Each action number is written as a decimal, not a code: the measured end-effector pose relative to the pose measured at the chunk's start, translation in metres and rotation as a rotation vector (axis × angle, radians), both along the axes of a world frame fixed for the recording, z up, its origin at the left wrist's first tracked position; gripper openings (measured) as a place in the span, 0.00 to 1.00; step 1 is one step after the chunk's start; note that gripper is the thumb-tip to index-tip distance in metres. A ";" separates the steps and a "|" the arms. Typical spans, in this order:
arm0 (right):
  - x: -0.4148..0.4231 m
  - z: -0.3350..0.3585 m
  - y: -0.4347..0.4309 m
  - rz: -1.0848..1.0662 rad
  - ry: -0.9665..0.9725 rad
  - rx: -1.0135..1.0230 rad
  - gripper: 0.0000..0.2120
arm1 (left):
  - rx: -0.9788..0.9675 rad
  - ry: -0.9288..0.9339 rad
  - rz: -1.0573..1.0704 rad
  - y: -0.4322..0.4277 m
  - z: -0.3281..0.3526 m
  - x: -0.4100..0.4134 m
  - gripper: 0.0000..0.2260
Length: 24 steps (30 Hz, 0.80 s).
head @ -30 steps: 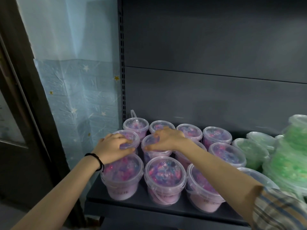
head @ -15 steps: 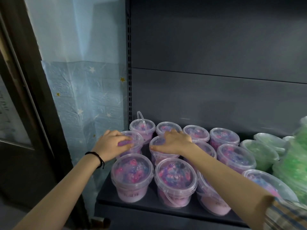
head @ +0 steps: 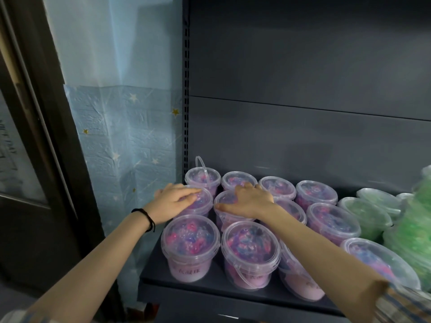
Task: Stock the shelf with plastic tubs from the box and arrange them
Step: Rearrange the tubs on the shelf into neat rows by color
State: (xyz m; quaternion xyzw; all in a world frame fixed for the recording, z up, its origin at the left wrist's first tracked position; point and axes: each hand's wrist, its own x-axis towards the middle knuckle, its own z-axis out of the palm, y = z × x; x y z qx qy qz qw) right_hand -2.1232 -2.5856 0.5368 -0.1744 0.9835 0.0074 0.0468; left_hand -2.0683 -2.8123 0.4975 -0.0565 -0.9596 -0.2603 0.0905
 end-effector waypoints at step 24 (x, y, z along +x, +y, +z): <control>-0.006 -0.002 0.015 0.037 -0.056 -0.021 0.45 | 0.147 -0.195 0.160 -0.006 -0.002 -0.022 0.20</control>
